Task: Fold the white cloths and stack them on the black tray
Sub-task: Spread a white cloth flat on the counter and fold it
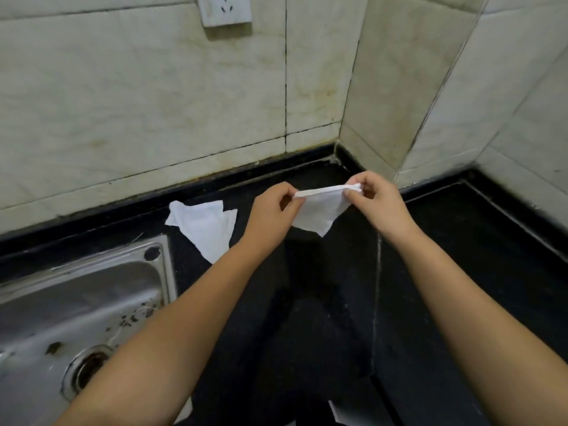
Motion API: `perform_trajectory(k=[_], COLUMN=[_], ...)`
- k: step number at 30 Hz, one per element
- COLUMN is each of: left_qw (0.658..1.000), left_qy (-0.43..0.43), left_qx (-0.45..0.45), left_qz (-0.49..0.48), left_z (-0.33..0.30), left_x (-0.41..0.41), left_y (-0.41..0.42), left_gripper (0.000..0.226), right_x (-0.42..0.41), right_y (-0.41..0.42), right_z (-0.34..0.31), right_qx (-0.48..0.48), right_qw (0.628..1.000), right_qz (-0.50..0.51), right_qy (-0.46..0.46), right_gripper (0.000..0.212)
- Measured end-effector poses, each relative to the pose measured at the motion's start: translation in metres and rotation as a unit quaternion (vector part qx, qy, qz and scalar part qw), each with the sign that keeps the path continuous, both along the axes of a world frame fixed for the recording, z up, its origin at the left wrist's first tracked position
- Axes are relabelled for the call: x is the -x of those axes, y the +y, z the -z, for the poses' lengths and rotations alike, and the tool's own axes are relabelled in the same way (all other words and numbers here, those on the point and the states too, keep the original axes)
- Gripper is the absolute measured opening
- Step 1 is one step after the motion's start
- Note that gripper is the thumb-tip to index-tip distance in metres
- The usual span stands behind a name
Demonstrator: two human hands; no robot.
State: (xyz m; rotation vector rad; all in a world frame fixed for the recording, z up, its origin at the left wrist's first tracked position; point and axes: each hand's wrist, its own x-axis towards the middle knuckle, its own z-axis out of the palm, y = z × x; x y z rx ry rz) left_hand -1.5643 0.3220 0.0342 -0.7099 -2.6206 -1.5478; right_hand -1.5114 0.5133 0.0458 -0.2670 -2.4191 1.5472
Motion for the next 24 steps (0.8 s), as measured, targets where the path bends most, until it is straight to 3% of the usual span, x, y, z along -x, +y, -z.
perform_trajectory(k=[3, 5, 10, 13, 18, 24], left_qw=[0.998, 0.992, 0.936, 0.919, 0.921, 0.948], left_qy=[-0.014, -0.052, -0.176, -0.195, -0.237, -0.225], left_qx=[0.045, 0.094, 0.236, 0.251, 0.235, 0.221], left_qz=[0.035, 0.072, 0.195, 0.232, 0.200, 0.044], left_z=[0.037, 0.073, 0.139, 0.146, 0.128, 0.127], left_x=[-0.024, -0.045, -0.092, -0.098, -0.069, -0.014], left_y=[-0.024, -0.044, -0.077, -0.083, -0.071, -0.038], left_gripper=[0.010, 0.013, 0.012, 0.014, 0.020, 0.024], right_x=[-0.030, -0.057, -0.126, -0.136, -0.098, -0.021], right_y=[-0.006, -0.016, -0.042, -0.046, -0.032, -0.022], right_z=[0.032, 0.062, 0.126, 0.132, 0.123, 0.132], right_qx=[-0.007, -0.039, -0.100, -0.106, -0.068, -0.059], right_qw=[0.998, 0.991, 0.945, 0.927, 0.946, 0.961], right_qz=[-0.053, -0.084, -0.193, -0.234, -0.175, -0.072], right_qy=[-0.042, -0.100, -0.244, -0.272, -0.263, -0.262], right_gripper=[0.019, 0.014, 0.010, 0.017, 0.007, 0.006])
